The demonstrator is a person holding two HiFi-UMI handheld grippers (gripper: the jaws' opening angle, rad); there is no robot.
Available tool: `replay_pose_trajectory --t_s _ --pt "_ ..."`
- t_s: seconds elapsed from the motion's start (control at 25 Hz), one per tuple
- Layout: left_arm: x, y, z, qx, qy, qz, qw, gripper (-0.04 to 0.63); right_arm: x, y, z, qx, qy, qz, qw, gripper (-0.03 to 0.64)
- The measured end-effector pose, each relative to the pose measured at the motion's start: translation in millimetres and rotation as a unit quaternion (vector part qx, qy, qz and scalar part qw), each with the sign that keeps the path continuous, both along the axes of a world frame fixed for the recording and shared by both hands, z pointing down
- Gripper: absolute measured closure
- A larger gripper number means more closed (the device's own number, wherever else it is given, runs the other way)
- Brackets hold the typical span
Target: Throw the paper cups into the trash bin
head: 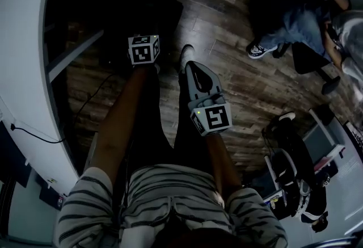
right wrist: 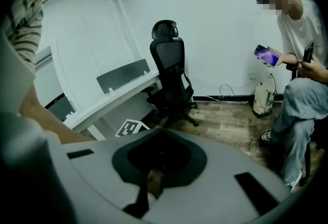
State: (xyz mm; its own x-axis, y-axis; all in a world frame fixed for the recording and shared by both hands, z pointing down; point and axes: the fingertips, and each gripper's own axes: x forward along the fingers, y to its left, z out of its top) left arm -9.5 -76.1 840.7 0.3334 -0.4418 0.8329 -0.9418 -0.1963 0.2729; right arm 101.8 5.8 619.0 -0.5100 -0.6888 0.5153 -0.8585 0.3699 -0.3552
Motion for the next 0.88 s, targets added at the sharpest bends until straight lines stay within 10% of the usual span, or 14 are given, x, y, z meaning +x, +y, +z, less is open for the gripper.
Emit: replay_pose_trajectory --t_s 0.88 --pt "2 20 -188 0.105 0.03 0.008 0.994 0.572 -12 -11 -91 0.053 -0.009 -0.024 0.998 0.609"
